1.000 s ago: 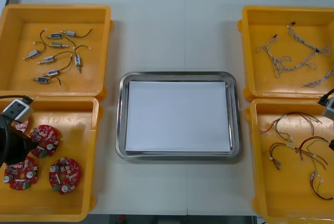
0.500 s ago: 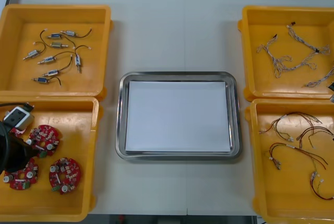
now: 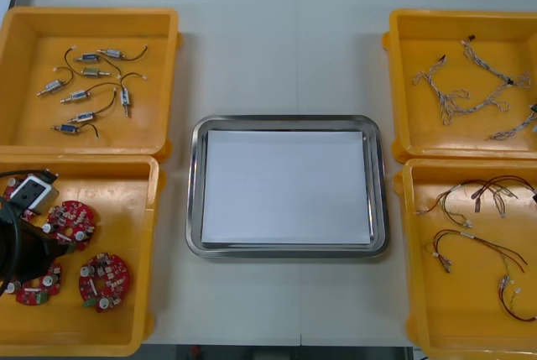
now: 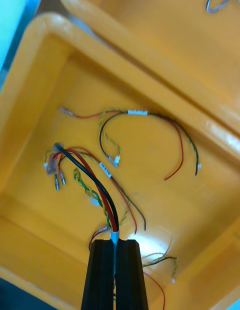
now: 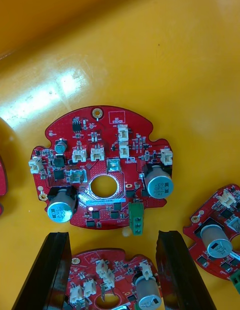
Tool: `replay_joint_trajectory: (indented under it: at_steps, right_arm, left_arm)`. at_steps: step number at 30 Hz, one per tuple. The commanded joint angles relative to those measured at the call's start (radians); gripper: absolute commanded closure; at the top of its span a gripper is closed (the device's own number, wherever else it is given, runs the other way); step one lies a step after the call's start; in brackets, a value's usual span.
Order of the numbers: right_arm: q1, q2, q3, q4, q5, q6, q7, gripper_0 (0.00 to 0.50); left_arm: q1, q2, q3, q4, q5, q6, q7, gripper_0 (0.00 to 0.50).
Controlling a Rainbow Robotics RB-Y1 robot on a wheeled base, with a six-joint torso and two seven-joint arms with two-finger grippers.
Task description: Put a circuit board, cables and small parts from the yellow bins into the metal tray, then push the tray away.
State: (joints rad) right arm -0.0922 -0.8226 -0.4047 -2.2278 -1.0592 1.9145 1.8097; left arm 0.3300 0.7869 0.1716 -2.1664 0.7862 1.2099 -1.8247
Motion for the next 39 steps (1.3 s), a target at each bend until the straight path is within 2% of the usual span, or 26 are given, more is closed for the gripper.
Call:
replay_joint_trajectory:
  at_steps: [1, 19, 28, 39]
  right_arm:
    - [-0.064, 0.010, -0.010, -0.027, -0.018, 0.005, -0.012, 0.500]
    - [-0.172, 0.054, 0.075, -0.032, -0.028, 0.005, -0.090, 0.500]
    - [-0.218, 0.105, 0.084, -0.118, -0.013, 0.005, -0.267, 0.500]
    - [-0.208, 0.102, 0.138, -0.199, -0.010, 0.005, -0.461, 0.500]
  left_arm:
    - [0.014, -0.021, -0.012, -0.030, -0.024, 0.008, 0.013, 0.000]
    - [-0.012, -0.058, -0.073, -0.023, -0.085, 0.010, 0.013, 0.000]
    - [-0.023, -0.058, -0.100, -0.023, -0.114, 0.019, 0.025, 0.000]
    - [-0.049, -0.077, -0.110, 0.000, -0.151, 0.028, 0.028, 0.000]
